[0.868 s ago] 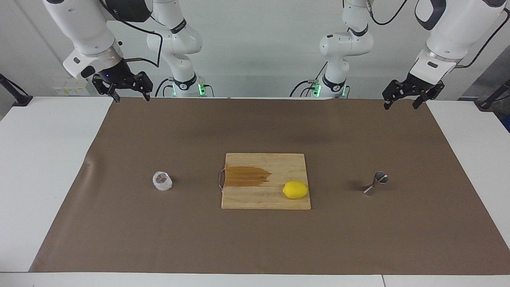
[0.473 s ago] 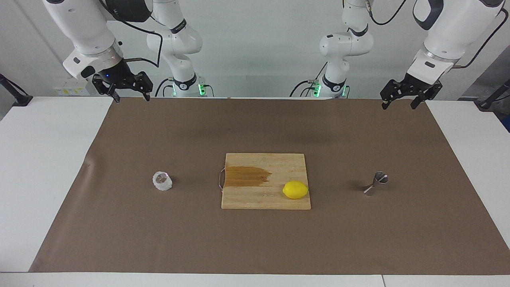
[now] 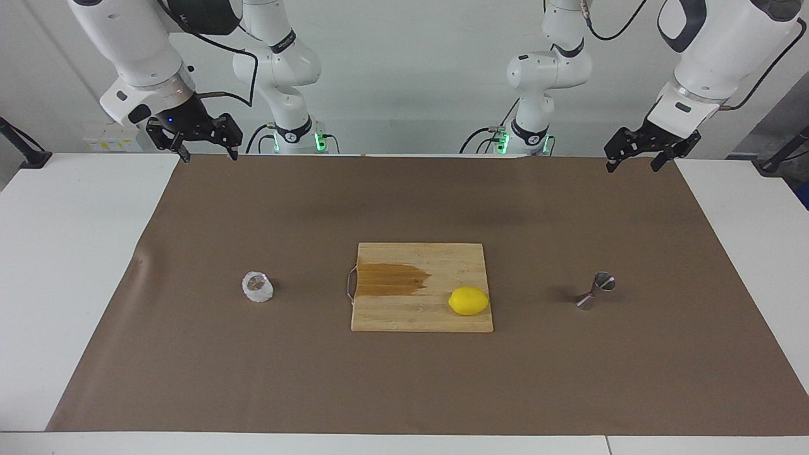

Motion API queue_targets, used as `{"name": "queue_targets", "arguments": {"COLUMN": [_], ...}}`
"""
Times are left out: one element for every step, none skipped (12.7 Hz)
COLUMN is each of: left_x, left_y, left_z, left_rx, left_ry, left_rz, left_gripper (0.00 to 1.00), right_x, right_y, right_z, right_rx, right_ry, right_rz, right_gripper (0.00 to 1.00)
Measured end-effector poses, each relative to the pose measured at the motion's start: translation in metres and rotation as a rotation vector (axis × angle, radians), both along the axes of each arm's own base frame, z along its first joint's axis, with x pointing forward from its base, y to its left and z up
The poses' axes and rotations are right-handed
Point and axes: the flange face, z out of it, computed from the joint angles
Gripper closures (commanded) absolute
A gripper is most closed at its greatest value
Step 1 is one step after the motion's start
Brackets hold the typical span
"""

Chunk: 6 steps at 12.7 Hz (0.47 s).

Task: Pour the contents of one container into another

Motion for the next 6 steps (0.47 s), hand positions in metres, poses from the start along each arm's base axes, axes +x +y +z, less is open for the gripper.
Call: {"name": "queue_targets", "arguments": {"left_x": [0.002, 0.004, 0.009, 0.015, 0.022, 0.03], "left_y": [0.0, -0.001, -0.001, -0.001, 0.001, 0.004], "left_z": [-0.006, -0.01, -0.017, -0.024, -0.031, -0.04], "left_rx": [0.0, -0.003, -0.013, -0.028, -0.055, -0.085], "left_ry": [-0.007, -0.016, -0.024, -0.028, -0.025, -0.016], "left_rz": [0.011, 0.02, 0.045, 0.101, 0.205, 0.334], "left_gripper": [0.0, 0.0, 0.0, 0.0, 0.0, 0.0], "right_x": [0.0, 0.0, 0.0, 0.0, 0.0, 0.0], "right_y": [0.0, 0.0, 0.0, 0.0, 0.0, 0.0], "right_z": [0.0, 0.0, 0.0, 0.0, 0.0, 0.0], "right_rx": [0.0, 0.0, 0.0, 0.0, 0.0, 0.0], "right_ry": [0.0, 0.0, 0.0, 0.0, 0.0, 0.0], "right_rz": [0.0, 0.0, 0.0, 0.0, 0.0, 0.0], "right_gripper": [0.0, 0.0, 0.0, 0.0, 0.0, 0.0]}}
